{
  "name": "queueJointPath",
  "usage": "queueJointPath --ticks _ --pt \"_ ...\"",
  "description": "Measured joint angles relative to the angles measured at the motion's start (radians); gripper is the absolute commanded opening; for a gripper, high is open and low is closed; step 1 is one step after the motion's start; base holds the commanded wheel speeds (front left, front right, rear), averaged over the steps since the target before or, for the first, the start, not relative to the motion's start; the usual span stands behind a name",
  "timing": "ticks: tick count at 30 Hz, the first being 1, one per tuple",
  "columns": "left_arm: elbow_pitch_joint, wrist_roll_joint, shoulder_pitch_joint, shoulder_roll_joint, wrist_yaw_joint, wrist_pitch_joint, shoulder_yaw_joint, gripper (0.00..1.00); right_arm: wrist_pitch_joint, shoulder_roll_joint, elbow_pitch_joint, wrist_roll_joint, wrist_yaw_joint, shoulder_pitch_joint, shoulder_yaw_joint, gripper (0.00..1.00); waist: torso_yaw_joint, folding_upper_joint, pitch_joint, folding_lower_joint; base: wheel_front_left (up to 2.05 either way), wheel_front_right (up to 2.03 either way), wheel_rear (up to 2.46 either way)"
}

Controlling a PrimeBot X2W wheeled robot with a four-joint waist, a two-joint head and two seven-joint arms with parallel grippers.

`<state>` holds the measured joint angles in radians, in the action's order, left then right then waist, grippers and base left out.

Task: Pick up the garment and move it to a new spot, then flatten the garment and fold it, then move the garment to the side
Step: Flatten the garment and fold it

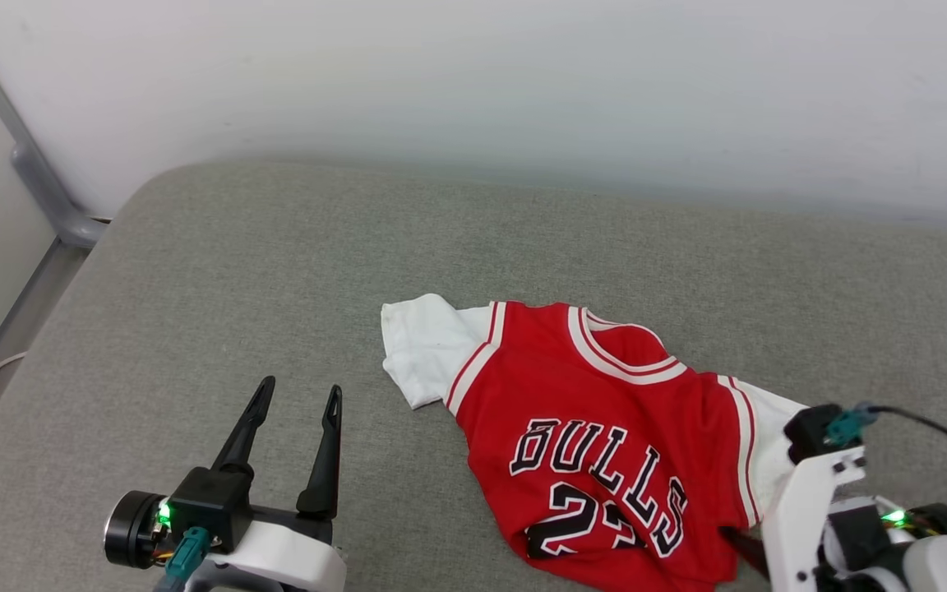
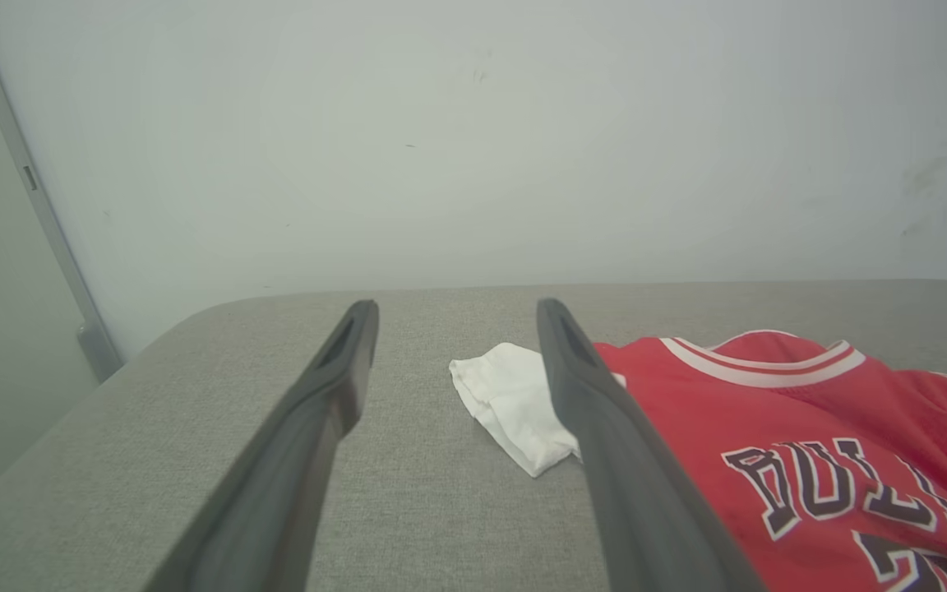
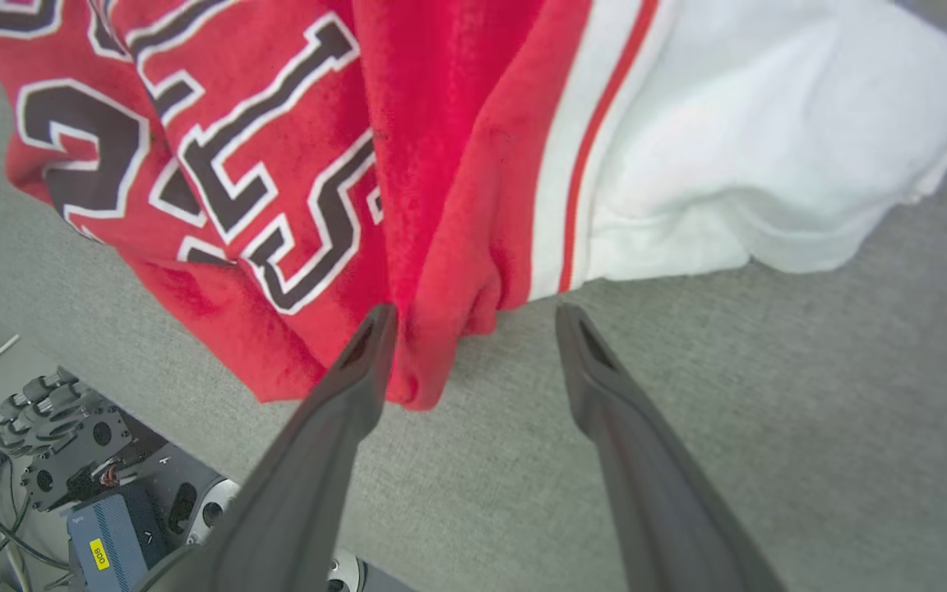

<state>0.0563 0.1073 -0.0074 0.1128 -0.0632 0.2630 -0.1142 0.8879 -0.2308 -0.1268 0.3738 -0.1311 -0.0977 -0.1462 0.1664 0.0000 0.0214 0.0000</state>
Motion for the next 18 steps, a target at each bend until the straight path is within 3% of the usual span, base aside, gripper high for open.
queueJointPath --ticks 8,18 --pt "-0.006 -0.007 -0.009 -0.013 -0.007 0.0 0.001 1.0 0.083 -0.091 0.101 -0.022 0.0 -0.057 0.163 1.0 -0.012 0.0 0.037 0.0 0.0 0.0 0.0" --pt "-0.007 -0.016 -0.059 -0.018 -0.022 0.0 -0.002 1.0 0.126 -0.149 -0.056 -0.08 0.0 -0.204 0.207 1.0 0.026 0.0 0.125 0.0001 0.0 0.0 0.0"
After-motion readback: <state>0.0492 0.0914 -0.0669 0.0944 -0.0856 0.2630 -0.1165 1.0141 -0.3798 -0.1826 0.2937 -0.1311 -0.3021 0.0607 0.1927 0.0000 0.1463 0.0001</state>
